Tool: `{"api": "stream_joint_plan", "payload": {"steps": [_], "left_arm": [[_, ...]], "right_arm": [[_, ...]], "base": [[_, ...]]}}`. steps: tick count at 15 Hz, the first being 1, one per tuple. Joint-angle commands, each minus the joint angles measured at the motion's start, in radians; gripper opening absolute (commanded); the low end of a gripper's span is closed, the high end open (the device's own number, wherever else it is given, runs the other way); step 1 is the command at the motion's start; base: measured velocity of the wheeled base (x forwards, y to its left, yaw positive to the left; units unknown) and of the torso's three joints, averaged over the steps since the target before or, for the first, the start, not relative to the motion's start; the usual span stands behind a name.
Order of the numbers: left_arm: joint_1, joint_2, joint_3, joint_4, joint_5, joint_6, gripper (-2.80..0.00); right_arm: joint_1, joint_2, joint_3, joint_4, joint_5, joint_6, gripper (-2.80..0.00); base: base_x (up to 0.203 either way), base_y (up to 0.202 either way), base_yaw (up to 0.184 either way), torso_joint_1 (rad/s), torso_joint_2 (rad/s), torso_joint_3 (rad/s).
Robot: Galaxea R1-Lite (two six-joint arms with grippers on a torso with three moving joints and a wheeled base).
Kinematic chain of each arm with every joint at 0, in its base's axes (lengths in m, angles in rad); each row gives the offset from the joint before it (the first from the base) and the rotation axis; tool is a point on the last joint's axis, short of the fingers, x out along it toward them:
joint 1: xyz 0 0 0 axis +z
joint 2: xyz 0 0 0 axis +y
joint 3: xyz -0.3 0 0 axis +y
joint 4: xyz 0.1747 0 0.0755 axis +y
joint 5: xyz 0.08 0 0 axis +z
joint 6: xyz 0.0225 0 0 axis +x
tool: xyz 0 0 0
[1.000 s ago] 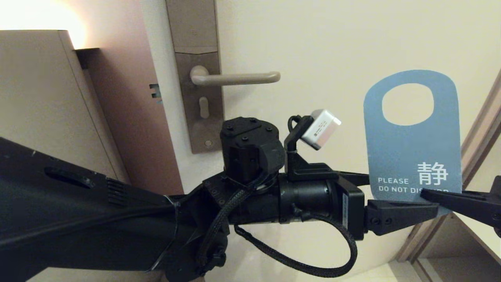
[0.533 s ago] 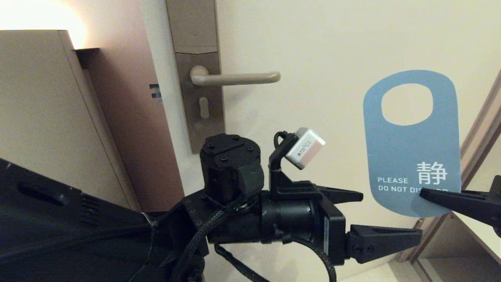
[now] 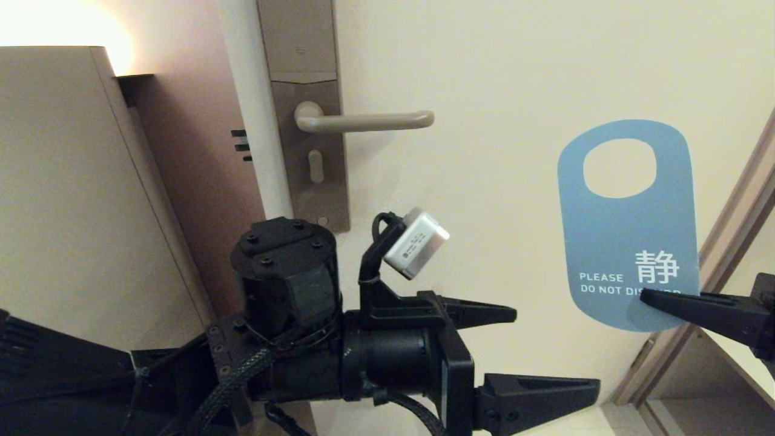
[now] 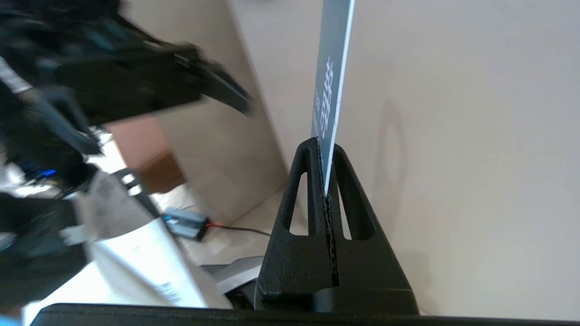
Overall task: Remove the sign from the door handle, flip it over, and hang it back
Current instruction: Hang the sign back with the other side facing out
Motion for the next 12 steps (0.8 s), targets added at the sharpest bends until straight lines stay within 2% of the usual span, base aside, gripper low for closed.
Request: {"api": "stream_joint_plan", "payload": {"steps": [1, 2, 3, 9, 11, 12], "left_arm": [[0.031, -0.056, 0.030, -0.002, 0.001, 0.006, 0.00], [0.055, -0.077, 0.053, 0.000, 0.002, 0.019, 0.00], [0.078, -0.099, 0.074, 0.001, 0.002, 0.034, -2.80], [0.228, -0.212, 0.132, 0.040, 0.005, 0.049, -2.80], [0.291, -0.240, 0.145, 0.077, 0.005, 0.101, -2.80], [0.327, -0.256, 0.160, 0.108, 0.005, 0.155, -2.80]], "right_arm": [[0.000, 0.019, 0.001, -0.002, -0.033, 0.001, -2.80], [0.000, 0.022, 0.001, -0.002, -0.059, 0.001, -2.80], [0.000, 0.024, 0.001, -0.002, -0.079, 0.002, -2.80], [-0.003, 0.036, 0.000, -0.023, -0.083, 0.002, -2.80], [-0.003, 0.046, 0.002, -0.041, -0.096, 0.002, -2.80], [-0.003, 0.053, 0.004, -0.049, -0.121, 0.002, -2.80]], "base": [[0.000, 0.000, 0.000, 0.000, 0.00, 0.000], [0.000, 0.000, 0.000, 0.000, 0.00, 0.000], [0.000, 0.000, 0.000, 0.000, 0.00, 0.000], [0.000, 0.000, 0.000, 0.000, 0.00, 0.000], [0.000, 0.000, 0.000, 0.000, 0.00, 0.000], [0.000, 0.000, 0.000, 0.000, 0.00, 0.000]]}}
